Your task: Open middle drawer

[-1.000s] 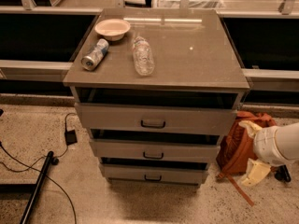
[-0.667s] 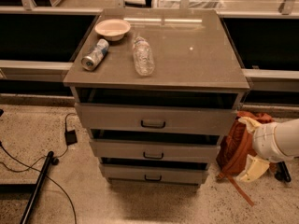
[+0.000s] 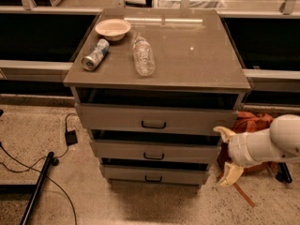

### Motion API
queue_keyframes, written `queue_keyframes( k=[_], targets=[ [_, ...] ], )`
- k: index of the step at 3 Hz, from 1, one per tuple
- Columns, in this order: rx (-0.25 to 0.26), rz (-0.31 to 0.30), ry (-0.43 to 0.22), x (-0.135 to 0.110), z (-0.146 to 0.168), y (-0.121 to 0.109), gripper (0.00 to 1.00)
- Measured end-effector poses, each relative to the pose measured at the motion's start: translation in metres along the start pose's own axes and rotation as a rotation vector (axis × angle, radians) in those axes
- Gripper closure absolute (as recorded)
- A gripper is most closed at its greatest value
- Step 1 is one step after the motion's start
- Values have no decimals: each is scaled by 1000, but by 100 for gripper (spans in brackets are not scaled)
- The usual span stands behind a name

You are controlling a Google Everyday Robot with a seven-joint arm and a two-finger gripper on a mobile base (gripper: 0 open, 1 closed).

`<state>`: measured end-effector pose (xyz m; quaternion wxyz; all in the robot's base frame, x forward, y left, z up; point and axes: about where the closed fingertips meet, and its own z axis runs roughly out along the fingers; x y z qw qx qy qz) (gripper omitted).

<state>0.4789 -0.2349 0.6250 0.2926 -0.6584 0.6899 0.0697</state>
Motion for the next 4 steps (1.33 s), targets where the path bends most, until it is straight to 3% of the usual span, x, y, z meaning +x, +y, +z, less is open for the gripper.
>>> queue_keyframes(
  k=[1, 3, 4],
  targets=[
    [-69, -22, -29, 20, 77, 8, 0],
    [-108, 15, -42, 54, 140, 10, 0],
    [-98, 38, -41, 67, 162, 5, 0]
  ],
)
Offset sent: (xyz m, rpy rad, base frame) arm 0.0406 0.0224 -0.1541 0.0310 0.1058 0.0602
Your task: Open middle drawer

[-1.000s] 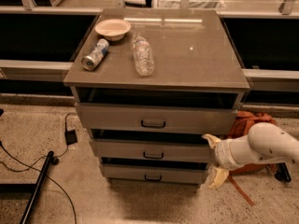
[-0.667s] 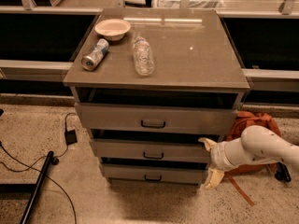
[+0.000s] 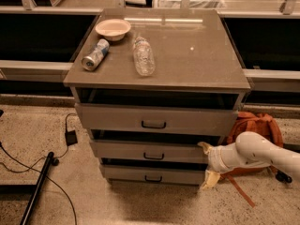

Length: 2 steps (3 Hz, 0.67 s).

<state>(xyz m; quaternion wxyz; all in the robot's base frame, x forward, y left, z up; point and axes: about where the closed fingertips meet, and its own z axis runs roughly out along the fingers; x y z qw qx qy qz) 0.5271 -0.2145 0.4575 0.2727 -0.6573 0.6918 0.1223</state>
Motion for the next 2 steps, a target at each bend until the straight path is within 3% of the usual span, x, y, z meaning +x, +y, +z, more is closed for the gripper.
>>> queue_keyframes(
  k=[2],
  targets=[
    [72, 8, -25, 14, 23, -15, 0]
  ],
)
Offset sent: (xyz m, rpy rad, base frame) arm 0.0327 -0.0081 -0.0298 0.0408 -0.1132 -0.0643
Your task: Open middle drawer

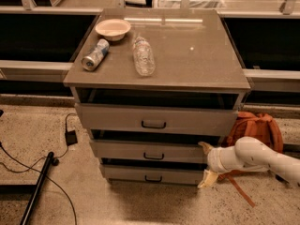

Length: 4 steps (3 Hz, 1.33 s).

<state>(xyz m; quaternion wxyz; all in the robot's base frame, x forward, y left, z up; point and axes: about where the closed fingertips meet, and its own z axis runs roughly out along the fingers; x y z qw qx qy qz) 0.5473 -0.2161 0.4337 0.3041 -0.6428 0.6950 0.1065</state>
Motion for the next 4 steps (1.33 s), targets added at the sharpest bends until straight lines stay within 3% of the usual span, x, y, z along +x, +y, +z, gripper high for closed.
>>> queue_keyframes(
  k=[2, 3, 4],
  targets=[
    [44, -13, -12, -2, 7, -13, 0],
    [38, -15, -12, -4, 13, -16, 14],
    [32, -14, -7, -5, 15, -17, 17]
  ],
)
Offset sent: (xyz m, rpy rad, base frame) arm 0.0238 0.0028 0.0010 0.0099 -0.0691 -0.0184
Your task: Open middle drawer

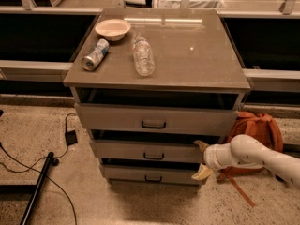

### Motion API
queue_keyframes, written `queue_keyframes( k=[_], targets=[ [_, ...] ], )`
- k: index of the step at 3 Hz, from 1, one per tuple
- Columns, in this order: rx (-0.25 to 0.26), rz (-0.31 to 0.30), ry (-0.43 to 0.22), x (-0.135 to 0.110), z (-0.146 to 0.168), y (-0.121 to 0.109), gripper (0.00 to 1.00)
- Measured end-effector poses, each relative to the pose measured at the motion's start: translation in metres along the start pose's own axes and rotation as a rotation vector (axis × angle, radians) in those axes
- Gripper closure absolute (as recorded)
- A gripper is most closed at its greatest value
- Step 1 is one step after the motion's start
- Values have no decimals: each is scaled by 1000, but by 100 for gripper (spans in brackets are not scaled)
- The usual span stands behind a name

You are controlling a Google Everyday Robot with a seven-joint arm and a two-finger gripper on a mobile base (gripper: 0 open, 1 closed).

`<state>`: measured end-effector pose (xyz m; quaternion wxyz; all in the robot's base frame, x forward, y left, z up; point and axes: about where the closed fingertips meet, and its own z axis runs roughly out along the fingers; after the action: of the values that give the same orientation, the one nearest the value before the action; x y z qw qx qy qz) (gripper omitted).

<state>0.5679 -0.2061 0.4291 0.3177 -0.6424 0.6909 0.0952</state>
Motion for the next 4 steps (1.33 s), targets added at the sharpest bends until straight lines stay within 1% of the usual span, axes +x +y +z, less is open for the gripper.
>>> queue_keyframes(
  k=[1, 2, 3, 4],
  targets=[
    [-3, 3, 6, -1, 0, 0, 17],
    [0, 13, 11, -1, 1, 0, 4],
    [4, 22, 14, -2, 2, 0, 0],
    [3, 22, 14, -2, 2, 0, 0]
  ],
)
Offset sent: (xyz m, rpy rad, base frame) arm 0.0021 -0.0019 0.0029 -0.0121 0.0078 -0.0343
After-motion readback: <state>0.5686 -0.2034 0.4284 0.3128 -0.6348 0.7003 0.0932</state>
